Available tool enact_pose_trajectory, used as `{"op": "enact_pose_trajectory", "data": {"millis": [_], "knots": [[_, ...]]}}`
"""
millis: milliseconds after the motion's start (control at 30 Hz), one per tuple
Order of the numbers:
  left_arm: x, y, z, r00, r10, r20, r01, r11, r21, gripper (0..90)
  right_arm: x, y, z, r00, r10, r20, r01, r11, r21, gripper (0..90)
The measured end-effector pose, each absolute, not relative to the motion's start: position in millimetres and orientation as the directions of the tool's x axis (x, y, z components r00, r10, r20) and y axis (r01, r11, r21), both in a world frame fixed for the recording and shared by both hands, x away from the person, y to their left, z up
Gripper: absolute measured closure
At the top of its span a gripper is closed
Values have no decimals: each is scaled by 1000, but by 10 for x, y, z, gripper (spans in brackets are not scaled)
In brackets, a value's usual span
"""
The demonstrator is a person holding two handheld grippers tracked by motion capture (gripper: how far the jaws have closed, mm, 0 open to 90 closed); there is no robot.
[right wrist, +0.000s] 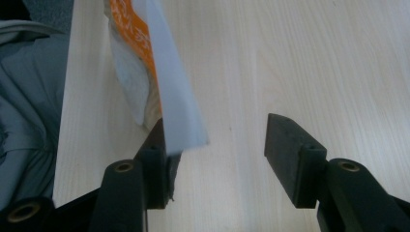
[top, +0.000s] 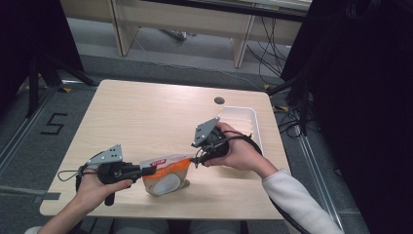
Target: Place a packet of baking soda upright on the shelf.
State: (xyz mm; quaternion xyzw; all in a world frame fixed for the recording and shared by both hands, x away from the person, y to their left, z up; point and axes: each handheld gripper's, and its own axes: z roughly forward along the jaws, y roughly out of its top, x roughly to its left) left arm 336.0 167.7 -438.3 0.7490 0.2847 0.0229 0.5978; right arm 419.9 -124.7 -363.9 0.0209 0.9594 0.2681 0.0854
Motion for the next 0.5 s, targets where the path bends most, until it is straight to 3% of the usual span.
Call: {"op": "enact_pose_trajectory", "data": {"millis": [233, 500], "knots": [[3360, 1674, -4383, 837, 453, -305, 398, -124, 909, 891, 4219, -1102, -3569, -984, 7, -179, -78, 883, 462, 601], [3363, 1678, -4386, 839, 452, -302, 395, -126, 910, 890, 4244, -1018, -3652, -990, -20, -139, -79, 897, 434, 766]]}}
